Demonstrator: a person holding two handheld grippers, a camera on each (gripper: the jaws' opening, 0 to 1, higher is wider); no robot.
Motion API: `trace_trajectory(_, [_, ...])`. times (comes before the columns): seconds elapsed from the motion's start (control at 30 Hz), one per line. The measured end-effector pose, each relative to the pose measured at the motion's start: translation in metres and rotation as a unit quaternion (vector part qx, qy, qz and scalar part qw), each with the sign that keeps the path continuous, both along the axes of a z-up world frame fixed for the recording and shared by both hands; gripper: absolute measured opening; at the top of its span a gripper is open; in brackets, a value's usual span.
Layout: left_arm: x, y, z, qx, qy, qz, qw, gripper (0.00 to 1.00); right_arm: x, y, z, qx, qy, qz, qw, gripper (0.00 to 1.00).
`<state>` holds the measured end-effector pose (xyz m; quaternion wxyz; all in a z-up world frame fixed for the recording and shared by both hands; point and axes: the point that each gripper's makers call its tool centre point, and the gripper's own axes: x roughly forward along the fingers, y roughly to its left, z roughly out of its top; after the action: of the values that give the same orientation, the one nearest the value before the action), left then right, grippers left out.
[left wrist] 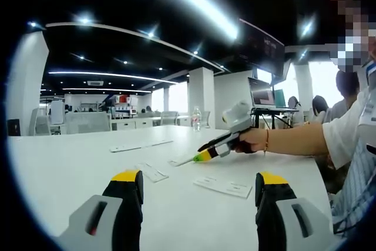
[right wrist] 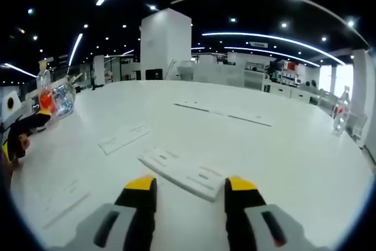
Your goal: Locate the socket holder cover, grip the socket holder cover, clip it into the socket holder slot.
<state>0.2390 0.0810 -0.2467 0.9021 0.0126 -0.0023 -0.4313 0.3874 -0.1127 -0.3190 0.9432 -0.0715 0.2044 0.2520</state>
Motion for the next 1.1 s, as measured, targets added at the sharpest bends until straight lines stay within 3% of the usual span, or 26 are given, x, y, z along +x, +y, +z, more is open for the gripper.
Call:
trace_trajectory(0.63, [-0.002,-0.001,0.001,-0.001,-0.001,-0.002,1.0,0.78,-0.003,0.01,0.001,0.009,0.006,0.004,0.9999,0.52])
trace_trajectory(0.9, [-0.001,0.0,0.001,0.0,0.001,0.0,1.0,0.78,-0.002,0.007,0.001,0.012,0.005,-0.003,0.9999,0.47])
trace_trajectory(1.1, [-0.001,0.0,0.001,-0.001,0.001,0.0,1.0,0.78,-0.002,-0.002,0.004,0.012,0.007,-0.015,0.9998,0.5])
